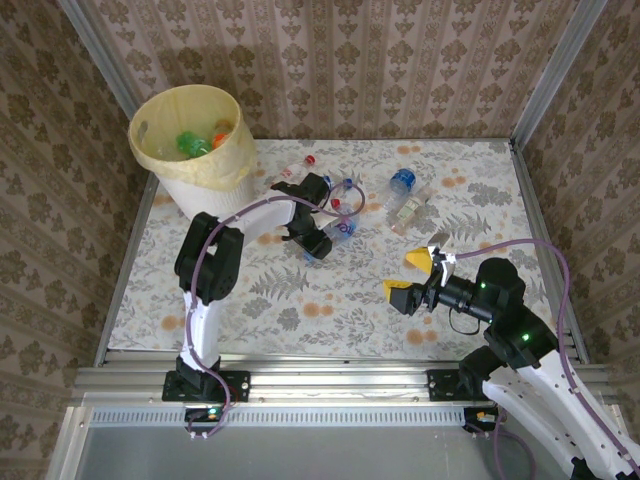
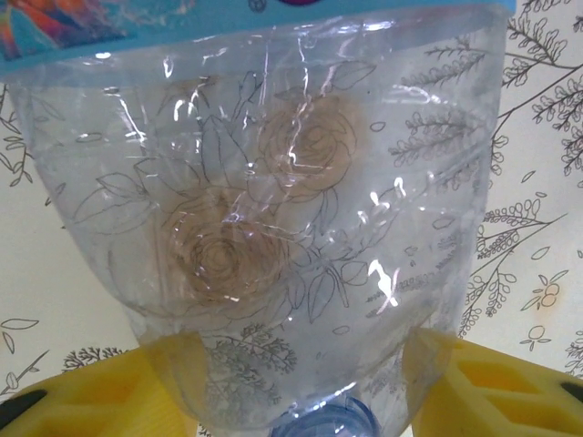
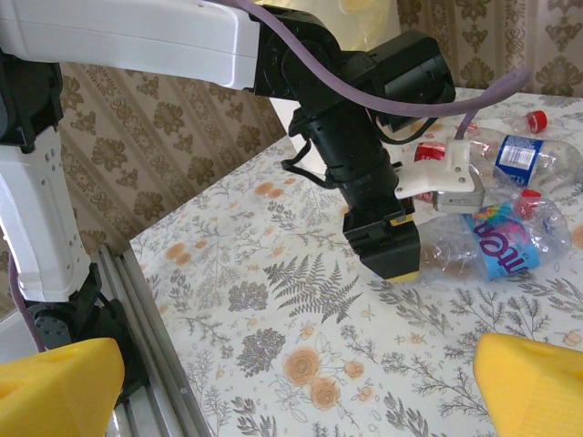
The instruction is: Throw the plastic bottles in the bin
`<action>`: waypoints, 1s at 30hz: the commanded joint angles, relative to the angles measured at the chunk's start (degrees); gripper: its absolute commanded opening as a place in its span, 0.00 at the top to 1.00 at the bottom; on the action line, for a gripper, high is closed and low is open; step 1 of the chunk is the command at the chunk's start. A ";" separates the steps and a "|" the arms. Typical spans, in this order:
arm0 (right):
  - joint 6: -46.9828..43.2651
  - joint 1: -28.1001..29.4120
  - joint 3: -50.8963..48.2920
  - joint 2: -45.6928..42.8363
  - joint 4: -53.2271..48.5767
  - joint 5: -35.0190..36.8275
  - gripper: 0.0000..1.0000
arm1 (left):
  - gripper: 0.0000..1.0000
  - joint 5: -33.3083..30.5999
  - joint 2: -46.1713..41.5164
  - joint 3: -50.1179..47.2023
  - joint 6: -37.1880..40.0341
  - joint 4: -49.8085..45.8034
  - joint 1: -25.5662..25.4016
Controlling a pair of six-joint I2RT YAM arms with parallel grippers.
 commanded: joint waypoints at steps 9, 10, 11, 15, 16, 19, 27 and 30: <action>-0.26 0.35 0.50 -0.86 0.26 -0.63 0.00 | 0.46 3.88 -8.87 -4.51 -0.15 5.25 -0.09; -0.23 0.35 0.45 -0.86 0.26 -0.57 0.00 | 0.47 3.87 -9.44 -4.76 -0.14 5.64 -0.09; -0.27 0.35 0.44 -0.87 0.27 -0.58 0.00 | 0.47 3.79 -9.88 -5.00 -0.12 5.90 -0.09; -0.23 0.36 0.52 -0.86 0.27 -0.57 0.00 | 0.48 3.40 -12.32 -6.28 -0.72 7.55 -0.09; -0.24 0.35 0.52 -0.86 0.26 -0.63 0.00 | 0.48 3.41 -13.19 -6.82 -1.04 8.33 -0.02; -0.24 0.35 0.52 -0.86 0.27 -0.57 0.00 | 0.48 3.27 -16.14 -8.78 -2.10 10.92 -0.01; -0.30 0.35 0.52 -0.56 0.44 -0.74 0.00 | 0.48 4.90 -25.58 -14.61 -4.58 16.76 0.26; -0.31 0.36 0.52 -0.60 0.59 -0.96 0.00 | 0.48 4.41 -28.91 -16.10 -5.20 17.79 0.41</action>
